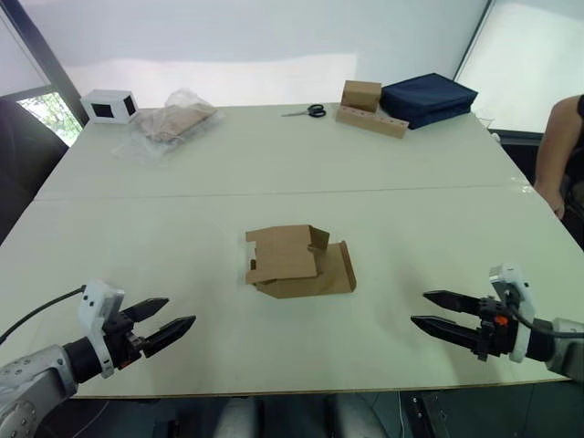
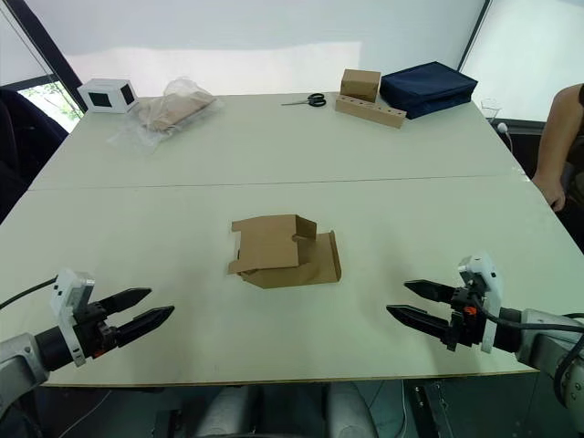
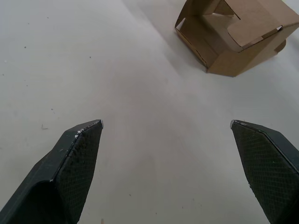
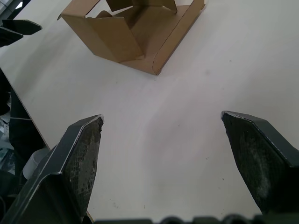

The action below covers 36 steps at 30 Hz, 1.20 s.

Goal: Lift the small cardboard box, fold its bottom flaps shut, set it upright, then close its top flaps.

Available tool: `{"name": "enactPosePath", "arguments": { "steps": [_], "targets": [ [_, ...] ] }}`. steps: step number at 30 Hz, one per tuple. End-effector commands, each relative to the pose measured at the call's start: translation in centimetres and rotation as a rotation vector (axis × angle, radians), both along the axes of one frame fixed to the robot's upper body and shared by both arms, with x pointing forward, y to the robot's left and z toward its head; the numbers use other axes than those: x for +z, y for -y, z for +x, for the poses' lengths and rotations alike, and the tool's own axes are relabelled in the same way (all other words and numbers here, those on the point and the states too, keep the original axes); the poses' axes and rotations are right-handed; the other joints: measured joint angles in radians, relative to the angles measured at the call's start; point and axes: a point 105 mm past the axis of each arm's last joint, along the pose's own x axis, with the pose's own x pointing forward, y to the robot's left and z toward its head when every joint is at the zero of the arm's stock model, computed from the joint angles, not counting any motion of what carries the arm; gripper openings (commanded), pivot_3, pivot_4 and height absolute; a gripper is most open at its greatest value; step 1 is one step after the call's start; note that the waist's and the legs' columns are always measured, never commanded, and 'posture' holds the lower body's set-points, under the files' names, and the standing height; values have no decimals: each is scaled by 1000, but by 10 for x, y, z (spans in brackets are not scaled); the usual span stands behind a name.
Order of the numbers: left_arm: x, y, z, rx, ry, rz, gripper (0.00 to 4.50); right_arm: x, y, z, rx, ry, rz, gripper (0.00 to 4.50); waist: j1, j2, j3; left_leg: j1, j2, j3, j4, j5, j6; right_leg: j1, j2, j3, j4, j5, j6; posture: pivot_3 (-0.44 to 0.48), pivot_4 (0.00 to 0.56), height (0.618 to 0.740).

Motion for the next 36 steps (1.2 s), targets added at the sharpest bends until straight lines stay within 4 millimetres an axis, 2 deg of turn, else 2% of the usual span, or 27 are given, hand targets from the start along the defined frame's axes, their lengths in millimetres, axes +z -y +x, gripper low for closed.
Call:
{"name": "enactPosePath", "arguments": {
  "steps": [1,8,15,21,28,33,36],
  "targets": [
    [6,3,0,-24,22,-14,4500,5,-2,1,13,36,-10,4321,0,0,0,0,0,0,0,0,0,0,0,0,0,0,0,0,150,740],
    [4,2,1,-11,20,-11,4500,-1,0,6,-11,53,-77,4321,0,0,0,0,0,0,0,0,0,0,0,0,0,0,0,0,150,740],
    [4,3,3,-23,26,-11,4500,4,0,11,-12,72,-53,4321,0,0,0,0,0,0,0,0,0,0,0,0,0,0,0,0,150,740],
    [0,-2,8,-17,28,65,4500,10,0,17,-31,76,-57,4321,0,0,0,0,0,0,0,0,0,0,0,0,0,0,0,0,150,740],
    [5,-13,24,20,19,53,4500,13,-4,23,-52,153,-87,4321,-1,0,0,0,0,0,0,0,0,0,0,0,0,0,0,0,150,740],
    [29,-4,32,-79,-44,-69,4500,26,-7,24,-32,203,-91,4321,-1,0,0,0,0,0,0,0,0,0,0,0,1,0,0,0,150,740],
    [43,11,29,-210,-178,-144,4500,37,-22,20,66,197,-89,4321,-3,0,0,0,0,-1,1,0,0,-1,0,-1,2,0,0,0,150,740]
  ]
}}
